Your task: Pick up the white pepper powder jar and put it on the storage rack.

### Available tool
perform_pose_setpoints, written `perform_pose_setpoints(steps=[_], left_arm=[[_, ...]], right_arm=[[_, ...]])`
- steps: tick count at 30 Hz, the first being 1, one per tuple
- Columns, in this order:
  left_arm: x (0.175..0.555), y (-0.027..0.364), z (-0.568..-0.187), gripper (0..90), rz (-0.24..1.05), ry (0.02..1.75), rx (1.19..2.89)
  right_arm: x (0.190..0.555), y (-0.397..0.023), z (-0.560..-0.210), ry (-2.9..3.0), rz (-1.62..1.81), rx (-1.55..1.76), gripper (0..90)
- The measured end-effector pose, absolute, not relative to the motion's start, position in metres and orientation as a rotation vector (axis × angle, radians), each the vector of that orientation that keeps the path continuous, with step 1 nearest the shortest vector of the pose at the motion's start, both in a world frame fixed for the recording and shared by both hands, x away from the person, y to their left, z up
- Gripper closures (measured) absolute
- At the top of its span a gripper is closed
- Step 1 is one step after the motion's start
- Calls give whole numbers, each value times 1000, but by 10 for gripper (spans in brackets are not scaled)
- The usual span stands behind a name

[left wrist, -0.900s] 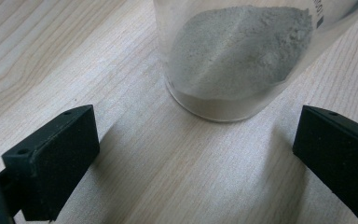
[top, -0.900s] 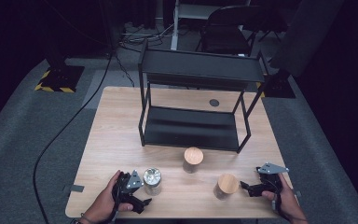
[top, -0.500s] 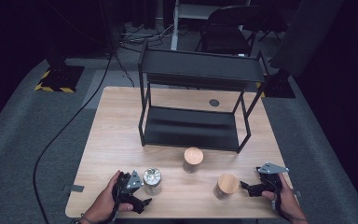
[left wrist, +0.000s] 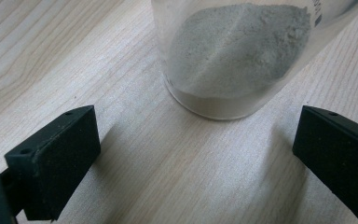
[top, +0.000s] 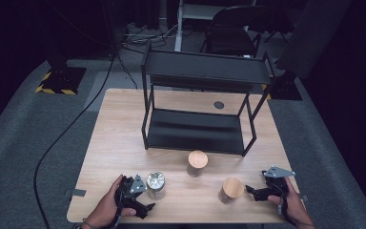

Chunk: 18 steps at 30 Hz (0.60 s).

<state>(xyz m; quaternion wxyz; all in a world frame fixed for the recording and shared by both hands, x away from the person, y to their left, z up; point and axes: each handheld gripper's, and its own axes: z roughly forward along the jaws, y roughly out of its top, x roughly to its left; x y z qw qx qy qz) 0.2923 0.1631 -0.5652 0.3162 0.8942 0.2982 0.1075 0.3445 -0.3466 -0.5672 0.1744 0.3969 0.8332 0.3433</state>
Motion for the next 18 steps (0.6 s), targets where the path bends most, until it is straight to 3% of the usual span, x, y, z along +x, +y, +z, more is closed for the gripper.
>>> perform_pose_setpoints(steps=[18], left_arm=[[288, 158, -554, 18, 297, 788, 2297]], right_arm=[[345, -347, -567, 2362, 973, 1125, 0]])
